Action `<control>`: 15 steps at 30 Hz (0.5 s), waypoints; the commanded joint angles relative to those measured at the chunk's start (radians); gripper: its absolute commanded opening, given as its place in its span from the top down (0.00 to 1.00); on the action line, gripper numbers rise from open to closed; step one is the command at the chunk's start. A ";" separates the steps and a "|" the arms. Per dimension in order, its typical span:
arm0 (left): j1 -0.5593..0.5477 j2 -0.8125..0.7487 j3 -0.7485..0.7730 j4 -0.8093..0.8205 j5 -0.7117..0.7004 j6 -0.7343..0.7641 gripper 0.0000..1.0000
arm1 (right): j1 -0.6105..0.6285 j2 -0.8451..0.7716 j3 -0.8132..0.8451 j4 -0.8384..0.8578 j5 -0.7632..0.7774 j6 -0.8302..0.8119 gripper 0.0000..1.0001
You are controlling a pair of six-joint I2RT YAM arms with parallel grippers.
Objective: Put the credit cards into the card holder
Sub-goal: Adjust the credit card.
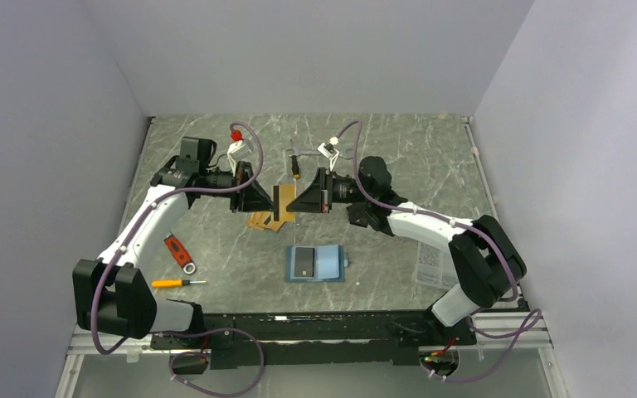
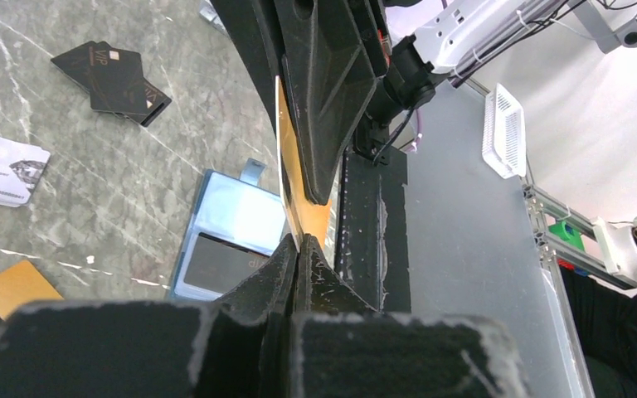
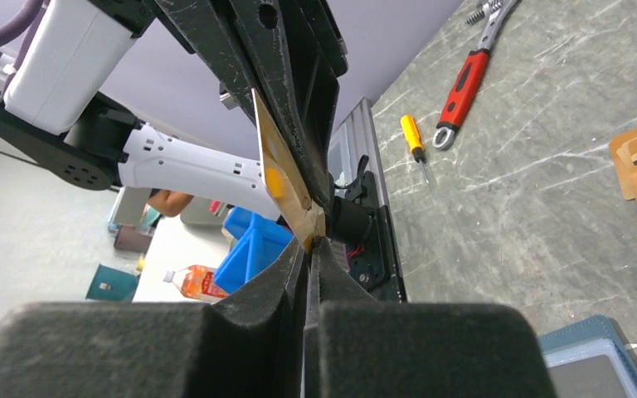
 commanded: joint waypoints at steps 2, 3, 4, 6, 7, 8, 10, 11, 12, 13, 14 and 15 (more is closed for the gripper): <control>-0.003 -0.032 -0.033 0.008 0.018 -0.015 0.75 | -0.019 -0.055 -0.010 0.090 0.053 0.003 1.00; -0.003 -0.031 -0.033 0.008 0.009 -0.022 0.60 | -0.020 -0.060 -0.014 0.074 0.052 -0.004 1.00; -0.003 -0.031 -0.031 0.003 -0.002 -0.020 0.45 | -0.022 -0.066 -0.016 0.044 0.049 -0.017 1.00; -0.005 -0.033 -0.026 -0.020 -0.040 0.009 0.27 | -0.025 -0.083 -0.024 -0.056 0.035 -0.064 1.00; -0.011 -0.032 -0.022 -0.038 -0.069 0.030 0.25 | -0.027 -0.104 -0.030 -0.144 0.043 -0.113 1.00; -0.017 -0.025 -0.012 -0.096 -0.102 0.080 0.25 | -0.031 -0.120 -0.033 -0.249 0.062 -0.173 1.00; -0.035 -0.004 -0.006 -0.164 -0.175 0.167 0.27 | -0.037 -0.144 -0.027 -0.521 0.125 -0.301 1.00; -0.048 0.001 -0.014 -0.186 -0.214 0.210 0.28 | -0.039 -0.157 -0.029 -0.632 0.170 -0.350 1.00; -0.062 0.000 -0.031 -0.182 -0.250 0.240 0.29 | -0.040 -0.167 -0.039 -0.731 0.215 -0.381 1.00; -0.079 -0.007 -0.058 -0.161 -0.300 0.254 0.29 | -0.040 -0.180 -0.055 -0.800 0.260 -0.396 1.00; -0.105 -0.015 -0.083 -0.138 -0.356 0.267 0.29 | -0.043 -0.197 -0.079 -0.851 0.298 -0.395 1.00; -0.133 -0.020 -0.104 -0.121 -0.410 0.282 0.29 | -0.047 -0.214 -0.106 -0.882 0.336 -0.385 1.00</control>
